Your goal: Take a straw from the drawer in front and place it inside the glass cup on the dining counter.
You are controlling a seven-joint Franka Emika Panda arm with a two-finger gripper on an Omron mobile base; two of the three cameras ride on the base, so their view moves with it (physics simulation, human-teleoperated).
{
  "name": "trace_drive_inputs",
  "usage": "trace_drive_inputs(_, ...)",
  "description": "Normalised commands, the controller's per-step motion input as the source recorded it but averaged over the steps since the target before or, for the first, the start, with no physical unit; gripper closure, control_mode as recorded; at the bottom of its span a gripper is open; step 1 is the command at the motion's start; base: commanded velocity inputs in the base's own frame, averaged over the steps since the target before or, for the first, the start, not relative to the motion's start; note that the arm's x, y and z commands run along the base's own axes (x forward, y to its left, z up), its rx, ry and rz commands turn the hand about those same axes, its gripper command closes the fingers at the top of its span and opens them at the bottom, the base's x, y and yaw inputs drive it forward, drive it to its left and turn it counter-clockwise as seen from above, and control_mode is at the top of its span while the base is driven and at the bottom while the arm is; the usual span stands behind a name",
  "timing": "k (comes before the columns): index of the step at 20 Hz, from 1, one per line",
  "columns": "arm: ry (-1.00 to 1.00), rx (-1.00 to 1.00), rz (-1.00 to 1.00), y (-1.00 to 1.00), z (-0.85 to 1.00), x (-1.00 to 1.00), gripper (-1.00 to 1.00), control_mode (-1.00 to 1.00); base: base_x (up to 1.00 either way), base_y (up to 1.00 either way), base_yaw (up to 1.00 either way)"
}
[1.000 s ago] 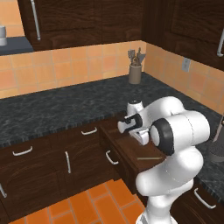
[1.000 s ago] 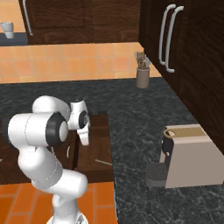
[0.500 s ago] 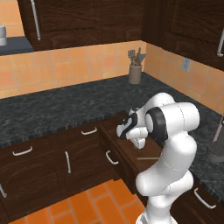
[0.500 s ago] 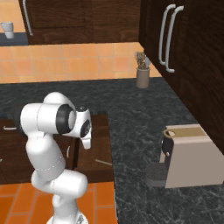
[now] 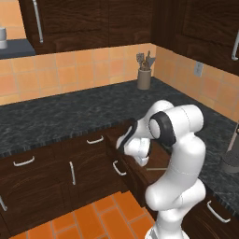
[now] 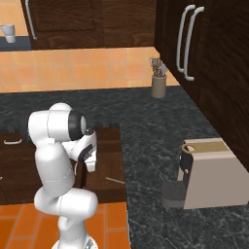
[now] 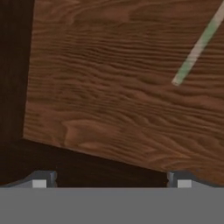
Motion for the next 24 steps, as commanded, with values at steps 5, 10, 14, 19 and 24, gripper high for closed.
trace_drive_inputs(5,0.01,0.07,0.11,0.53,-0.05,0.00,-1.00,-1.00,0.00,0.00,0.00)
trace_drive_inputs(10,0.00,0.09,0.09,0.55,-0.05,0.00,-1.00,-1.00,0.00,0.00,0.00)
trace_drive_inputs(14,0.00,0.06,0.08,0.68,-0.15,0.00,-1.00,-1.00,0.00,0.00,0.00)
trace_drive_inputs(19,0.00,0.00,0.04,0.90,-0.18,-0.06,-1.00,-1.00,0.00,0.00,0.00)
trace_drive_inputs(24,0.01,0.00,0.00,1.00,-0.01,-0.02,-1.00,-1.00,0.00,0.00,0.00)
